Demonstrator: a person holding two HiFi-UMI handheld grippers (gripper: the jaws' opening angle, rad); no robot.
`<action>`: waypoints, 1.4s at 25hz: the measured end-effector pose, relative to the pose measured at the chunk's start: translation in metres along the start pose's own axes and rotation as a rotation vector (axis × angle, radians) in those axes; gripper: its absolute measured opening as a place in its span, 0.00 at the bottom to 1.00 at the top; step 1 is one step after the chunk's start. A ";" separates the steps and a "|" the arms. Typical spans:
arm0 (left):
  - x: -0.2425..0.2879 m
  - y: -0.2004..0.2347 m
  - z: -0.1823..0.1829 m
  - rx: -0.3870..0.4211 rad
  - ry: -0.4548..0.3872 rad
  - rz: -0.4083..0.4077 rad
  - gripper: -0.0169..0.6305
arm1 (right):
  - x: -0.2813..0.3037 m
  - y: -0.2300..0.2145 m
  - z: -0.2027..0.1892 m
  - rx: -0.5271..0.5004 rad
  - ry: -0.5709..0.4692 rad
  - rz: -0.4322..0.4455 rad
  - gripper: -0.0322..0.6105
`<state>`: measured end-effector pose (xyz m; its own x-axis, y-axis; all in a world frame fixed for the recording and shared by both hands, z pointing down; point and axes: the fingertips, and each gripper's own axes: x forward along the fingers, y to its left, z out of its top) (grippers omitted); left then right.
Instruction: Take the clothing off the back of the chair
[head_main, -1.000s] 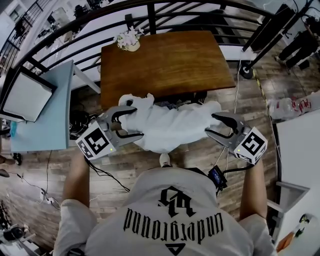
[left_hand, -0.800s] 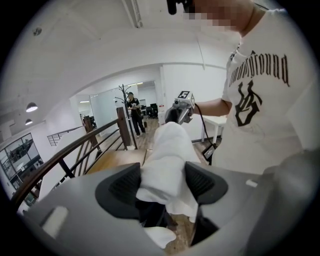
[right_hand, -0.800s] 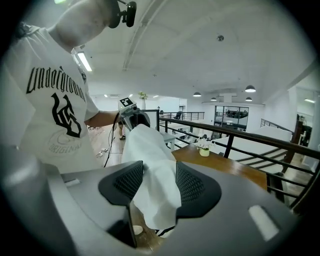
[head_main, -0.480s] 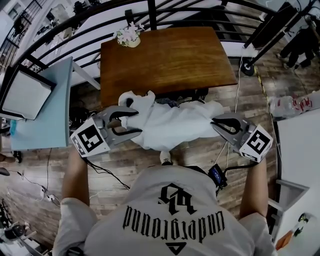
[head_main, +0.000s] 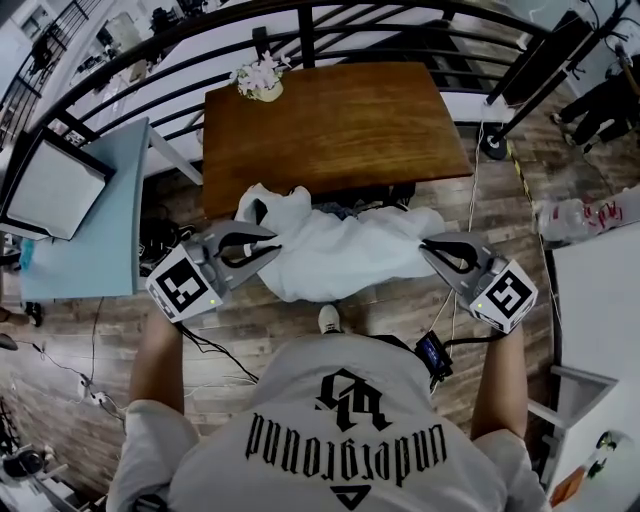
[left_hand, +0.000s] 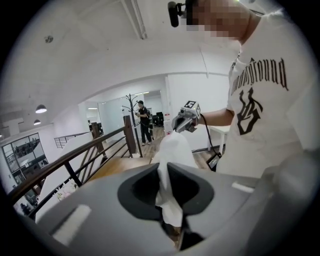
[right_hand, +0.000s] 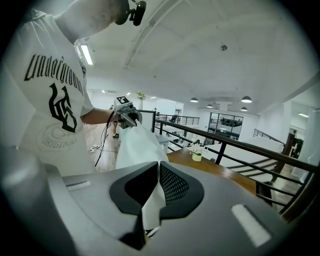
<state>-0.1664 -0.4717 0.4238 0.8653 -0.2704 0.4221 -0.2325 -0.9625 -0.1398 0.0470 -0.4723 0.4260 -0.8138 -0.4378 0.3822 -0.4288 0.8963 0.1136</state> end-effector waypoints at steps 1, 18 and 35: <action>0.000 0.000 0.000 0.005 -0.004 0.006 0.15 | -0.001 0.000 0.002 -0.002 -0.004 -0.007 0.08; -0.017 -0.019 0.070 -0.060 -0.136 0.163 0.15 | -0.063 0.003 0.047 -0.003 -0.190 -0.110 0.08; -0.030 -0.142 0.128 -0.010 -0.216 0.357 0.15 | -0.184 0.089 0.060 -0.077 -0.346 -0.103 0.08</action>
<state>-0.1025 -0.3238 0.3158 0.8027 -0.5771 0.1505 -0.5381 -0.8096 -0.2344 0.1352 -0.3163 0.3112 -0.8583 -0.5121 0.0339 -0.4949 0.8434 0.2092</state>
